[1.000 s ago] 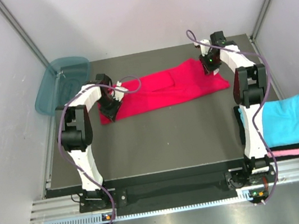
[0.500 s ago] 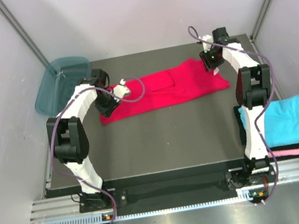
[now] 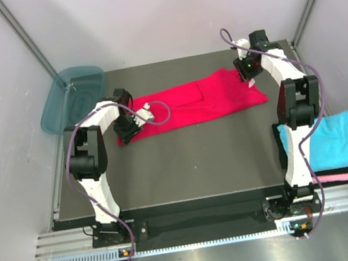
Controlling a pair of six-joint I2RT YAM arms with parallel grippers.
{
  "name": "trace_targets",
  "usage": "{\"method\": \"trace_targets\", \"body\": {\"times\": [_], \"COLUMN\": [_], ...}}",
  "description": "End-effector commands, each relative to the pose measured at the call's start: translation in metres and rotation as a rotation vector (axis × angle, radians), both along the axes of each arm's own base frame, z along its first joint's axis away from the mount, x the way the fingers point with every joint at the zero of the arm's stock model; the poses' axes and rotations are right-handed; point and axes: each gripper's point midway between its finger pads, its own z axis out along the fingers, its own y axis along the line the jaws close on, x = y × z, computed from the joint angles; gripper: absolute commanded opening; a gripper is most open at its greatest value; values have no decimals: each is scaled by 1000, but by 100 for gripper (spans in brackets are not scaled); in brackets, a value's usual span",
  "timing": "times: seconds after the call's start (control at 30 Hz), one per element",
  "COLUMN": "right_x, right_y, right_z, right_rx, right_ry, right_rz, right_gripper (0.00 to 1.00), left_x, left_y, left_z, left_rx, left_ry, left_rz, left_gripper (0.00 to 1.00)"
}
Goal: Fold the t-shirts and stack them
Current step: Fold the tshirt
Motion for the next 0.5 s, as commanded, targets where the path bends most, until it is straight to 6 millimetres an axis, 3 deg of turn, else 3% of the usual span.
{"method": "trace_targets", "body": {"times": [0.0, 0.1, 0.23, 0.27, 0.3, 0.47], "right_x": [0, -3, -6, -5, -5, 8], "right_y": [-1, -2, -3, -4, -5, -14], "right_z": [42, 42, 41, 42, 42, 43], "right_rx": [-7, -11, -13, -15, -17, -45], "right_ry": [-82, -78, -74, -80, -79, -108], "right_rz": [2, 1, -2, -10, -13, -66], "right_gripper": [43, 43, 43, 43, 43, 43], "left_x": [10, 10, -1, -8, -13, -41], "left_y": [2, 3, 9, 9, 9, 0], "left_z": [-8, -16, -20, -22, -23, -8], "left_rx": [14, 18, 48, 51, 45, -10], "left_ry": [-26, -24, 15, 38, 51, 108], "left_rz": [-20, -11, -3, 2, 6, 40], "left_gripper": [40, 40, 21, 8, 1, 0]}}
